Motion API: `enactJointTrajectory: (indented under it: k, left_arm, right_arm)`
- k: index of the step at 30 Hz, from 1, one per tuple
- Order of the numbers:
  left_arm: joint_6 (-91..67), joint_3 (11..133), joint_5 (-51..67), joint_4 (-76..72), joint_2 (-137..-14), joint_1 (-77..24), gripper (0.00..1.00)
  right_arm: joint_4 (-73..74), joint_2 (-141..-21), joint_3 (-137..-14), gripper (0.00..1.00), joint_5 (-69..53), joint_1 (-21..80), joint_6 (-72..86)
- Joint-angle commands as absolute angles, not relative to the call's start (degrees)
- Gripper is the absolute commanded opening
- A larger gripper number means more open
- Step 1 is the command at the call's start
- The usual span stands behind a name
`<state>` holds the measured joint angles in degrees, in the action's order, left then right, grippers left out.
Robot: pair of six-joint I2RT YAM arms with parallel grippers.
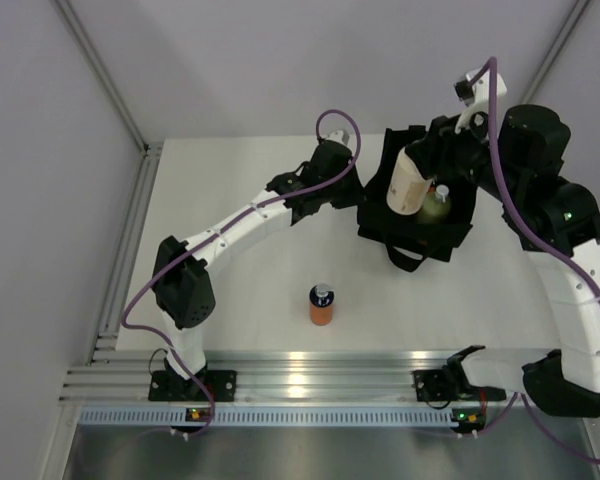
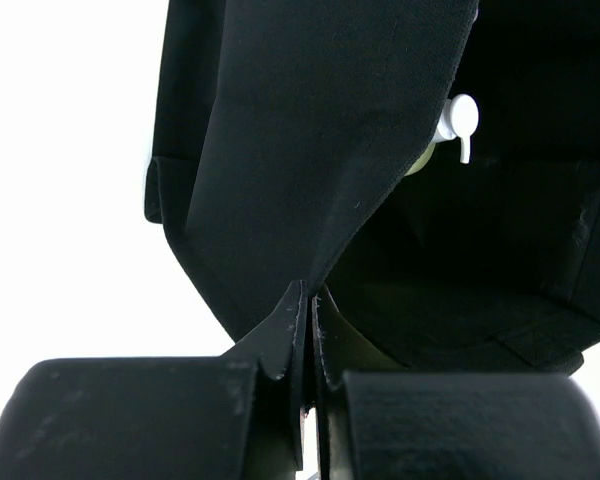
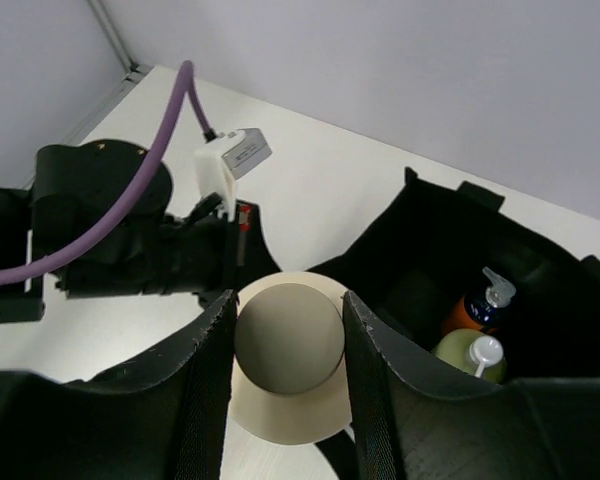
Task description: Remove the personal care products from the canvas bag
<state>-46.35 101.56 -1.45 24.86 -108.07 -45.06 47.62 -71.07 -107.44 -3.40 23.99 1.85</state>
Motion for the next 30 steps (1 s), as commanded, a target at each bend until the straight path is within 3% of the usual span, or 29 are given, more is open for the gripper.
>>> enactJointTrajectory:
  k: [1,14,30]
  left_arm:
    - [-45.6,102.5,-2.7,25.1,-105.9,-45.3,0.0]
    - [-45.9,102.2,-3.1,25.1,-106.3,-45.3,0.0]
    - [-45.6,102.0,-3.3,25.1,-105.9,-45.3,0.0]
  right_arm:
    - [41.5,-66.1,-106.0,0.0,-7.8,25.8,0.1]
    - [36.0,-56.6,-85.4,0.0,-10.2,34.4,-1.6]
    - [13.7,-49.5,-52.8,0.0,-9.0,42.5,1.6]
